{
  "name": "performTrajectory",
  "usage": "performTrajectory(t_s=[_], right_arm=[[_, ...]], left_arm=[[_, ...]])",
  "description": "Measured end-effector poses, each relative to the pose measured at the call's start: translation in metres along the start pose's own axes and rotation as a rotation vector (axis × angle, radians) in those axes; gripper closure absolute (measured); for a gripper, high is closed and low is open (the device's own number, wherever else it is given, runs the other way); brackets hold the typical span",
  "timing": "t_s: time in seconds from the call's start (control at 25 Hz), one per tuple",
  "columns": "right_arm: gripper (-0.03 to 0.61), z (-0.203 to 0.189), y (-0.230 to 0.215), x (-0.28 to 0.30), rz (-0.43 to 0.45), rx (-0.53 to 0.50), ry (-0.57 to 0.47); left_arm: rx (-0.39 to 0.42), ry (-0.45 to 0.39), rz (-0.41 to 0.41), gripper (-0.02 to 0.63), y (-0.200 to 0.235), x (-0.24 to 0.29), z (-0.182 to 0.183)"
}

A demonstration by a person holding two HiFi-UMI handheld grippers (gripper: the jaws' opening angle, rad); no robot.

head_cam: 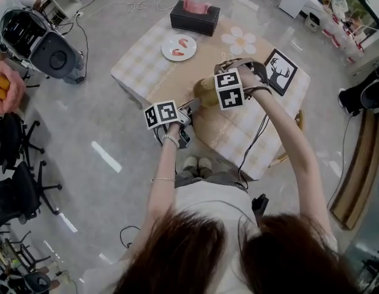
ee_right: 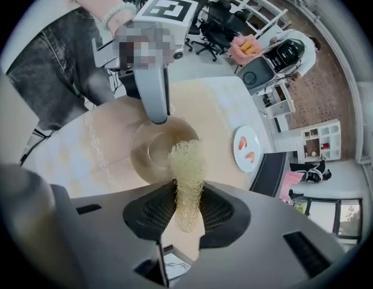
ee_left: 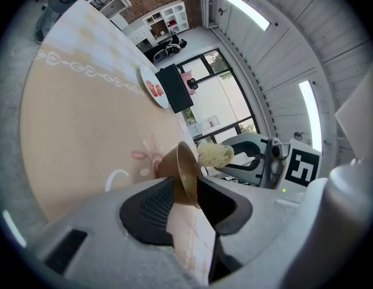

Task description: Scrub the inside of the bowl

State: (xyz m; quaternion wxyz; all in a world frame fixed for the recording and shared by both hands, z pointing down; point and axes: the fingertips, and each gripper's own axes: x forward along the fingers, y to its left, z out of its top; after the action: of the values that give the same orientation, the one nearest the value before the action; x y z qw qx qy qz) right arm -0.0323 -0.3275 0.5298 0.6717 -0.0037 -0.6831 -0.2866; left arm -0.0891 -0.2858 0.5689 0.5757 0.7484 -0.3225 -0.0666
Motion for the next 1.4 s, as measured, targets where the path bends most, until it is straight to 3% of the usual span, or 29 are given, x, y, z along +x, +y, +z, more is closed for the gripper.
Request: performTrajectory(t_s=[0.2,0.52,0.8,1.4], right_arm=[[0.484,-0.004,-0.004,0.007,0.011,-0.092,0.068],[0.484,-0.007,-0.002,0.016,0.044,-0.153,0.152],[0.484,-0.008,-0.003,0.019,0.063,-0.167,0.214],[0.483,-0.013,0.011,0.014,0.109,-0.174,0.237]], left_arm=[[-0.013,0.005,0.012,0.494,0.003,0.002,-0.001],[-0.044,0.014,0.019,0.494,0.006,0.005,-0.004],[-0.061,0.023,0.013,0.495,0.006,0.006,-0.007],[-0.076,0.024,0.003,0.495,0.008,0.005,-0.007]])
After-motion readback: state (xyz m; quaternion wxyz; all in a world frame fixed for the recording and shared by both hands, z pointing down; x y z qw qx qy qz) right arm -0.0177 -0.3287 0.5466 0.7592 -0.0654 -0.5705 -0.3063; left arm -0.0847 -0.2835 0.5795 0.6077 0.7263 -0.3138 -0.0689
